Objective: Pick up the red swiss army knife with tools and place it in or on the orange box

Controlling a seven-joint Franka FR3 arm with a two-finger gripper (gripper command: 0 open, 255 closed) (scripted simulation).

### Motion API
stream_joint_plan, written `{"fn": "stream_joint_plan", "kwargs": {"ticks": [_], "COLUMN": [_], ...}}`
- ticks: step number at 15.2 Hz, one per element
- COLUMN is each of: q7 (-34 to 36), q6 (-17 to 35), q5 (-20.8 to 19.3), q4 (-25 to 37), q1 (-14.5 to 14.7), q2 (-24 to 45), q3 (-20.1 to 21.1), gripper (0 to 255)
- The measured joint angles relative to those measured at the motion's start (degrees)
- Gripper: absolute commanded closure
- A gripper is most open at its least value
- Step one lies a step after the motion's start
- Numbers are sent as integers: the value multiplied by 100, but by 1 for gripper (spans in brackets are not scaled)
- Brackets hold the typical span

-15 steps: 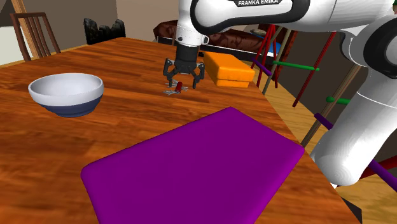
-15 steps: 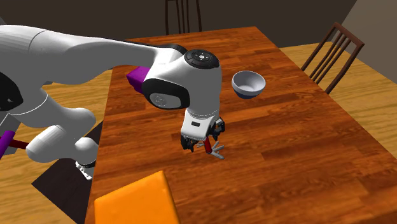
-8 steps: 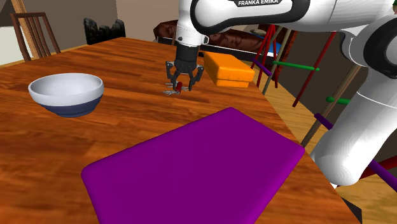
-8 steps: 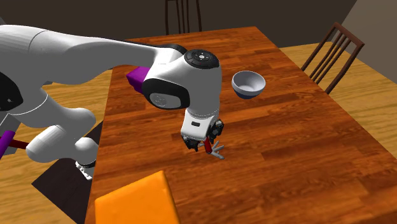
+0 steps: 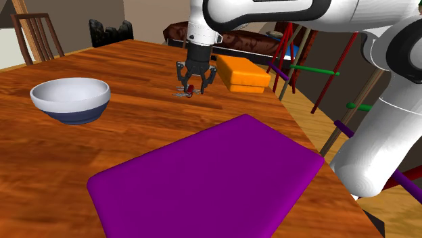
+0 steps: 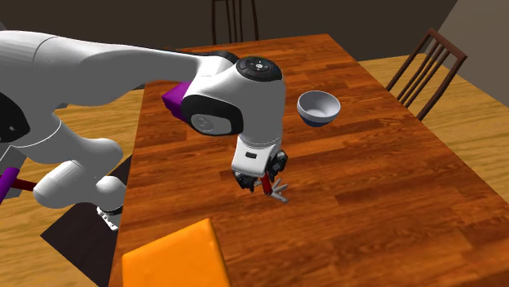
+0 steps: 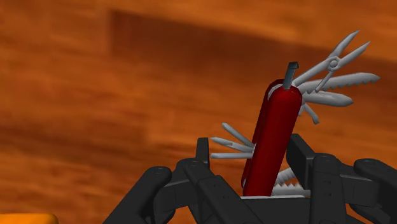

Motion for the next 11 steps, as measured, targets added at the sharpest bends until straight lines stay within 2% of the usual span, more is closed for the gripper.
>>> {"fn": "stream_joint_plan", "kwargs": {"ticks": [11], "q7": [2], "q6": [-839], "q5": [-34], "q4": [931], "q1": [10], "q2": [97], "q3": [8], "gripper": [255]}}
